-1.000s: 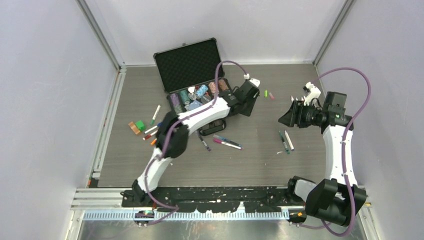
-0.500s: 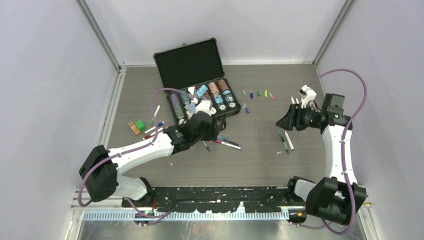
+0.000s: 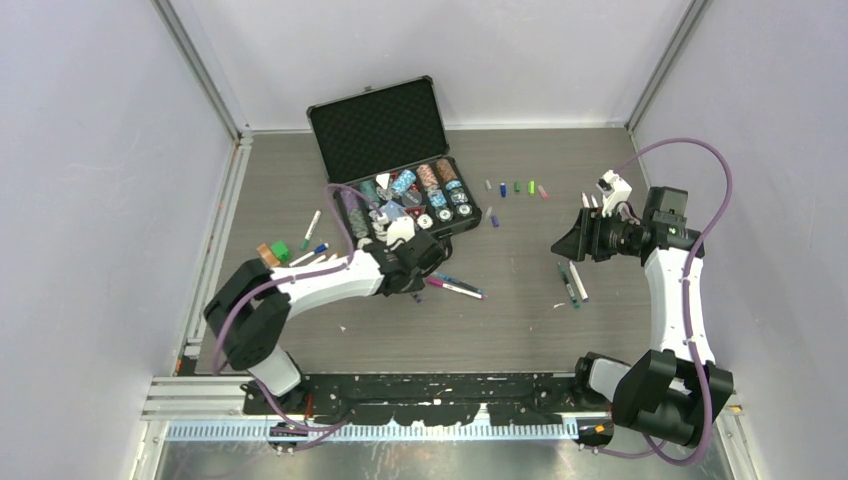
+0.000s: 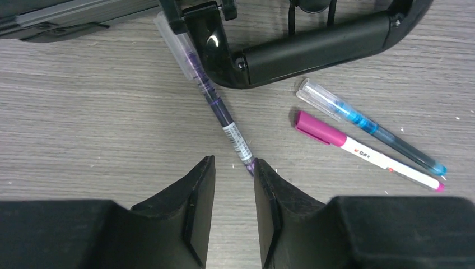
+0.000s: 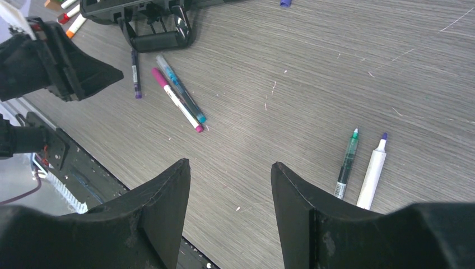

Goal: Open the pen caps
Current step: Pick up the pen from the center of the board.

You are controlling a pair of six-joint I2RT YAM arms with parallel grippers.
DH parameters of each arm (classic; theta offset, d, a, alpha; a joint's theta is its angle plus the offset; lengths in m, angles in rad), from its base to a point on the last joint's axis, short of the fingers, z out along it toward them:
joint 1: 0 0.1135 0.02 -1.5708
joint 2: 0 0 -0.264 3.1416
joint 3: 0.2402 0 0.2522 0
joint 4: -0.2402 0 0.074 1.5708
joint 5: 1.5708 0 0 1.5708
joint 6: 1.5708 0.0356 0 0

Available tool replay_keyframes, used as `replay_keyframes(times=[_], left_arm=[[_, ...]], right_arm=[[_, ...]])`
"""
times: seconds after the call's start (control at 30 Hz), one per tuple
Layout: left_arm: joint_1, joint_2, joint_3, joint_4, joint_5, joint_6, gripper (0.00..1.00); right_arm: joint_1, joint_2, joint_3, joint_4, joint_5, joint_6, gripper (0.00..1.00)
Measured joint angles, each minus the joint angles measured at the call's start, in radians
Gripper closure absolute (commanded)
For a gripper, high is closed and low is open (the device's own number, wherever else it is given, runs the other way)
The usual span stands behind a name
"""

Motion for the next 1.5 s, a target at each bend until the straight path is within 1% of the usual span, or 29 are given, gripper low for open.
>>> replay_keyframes(times=[0.13,0.57,0.97,1.07,1.23,1.27,1.4,1.5], left_arm=[[0.0,0.075,0.037,-0.012,0.0,-0.018,0.68],[0.011,0.16,0.067,-0.033,-0.005,-0.044,0.69],[0.049,0.181,0.068,-0.029,0.014,-0.056,0.73],[0.06,0.182,0.066,-0.029,0.019,-0.068,0.8],[0.077,0.181,0.063,-0.029,0.034,-0.078,0.81],[0.079,0.18,0.061,-0.027,0.035,-0.082,0.83],[0.083,0.163,0.04,-0.013,0.041,-0.093,1.0],[0.087,0.139,0.011,0.015,0.047,-0.1,1.0]], right_arm=[[0.0,0.0,0.0,0.0,0.0,0.0,0.4],[0.0,0.02,-0.002,-0.002,0.001,0.0,0.4],[0.0,0.026,-0.003,-0.009,0.001,-0.001,0.4],[0.0,0.026,-0.003,-0.009,0.001,-0.001,0.4],[0.0,0.026,-0.003,-0.01,0.0,-0.001,0.4],[0.0,0.026,-0.003,-0.01,-0.001,-0.001,0.4],[0.0,0.026,-0.003,-0.016,-0.003,-0.001,0.4],[0.0,0.026,-0.003,-0.017,-0.005,-0.001,0.4]])
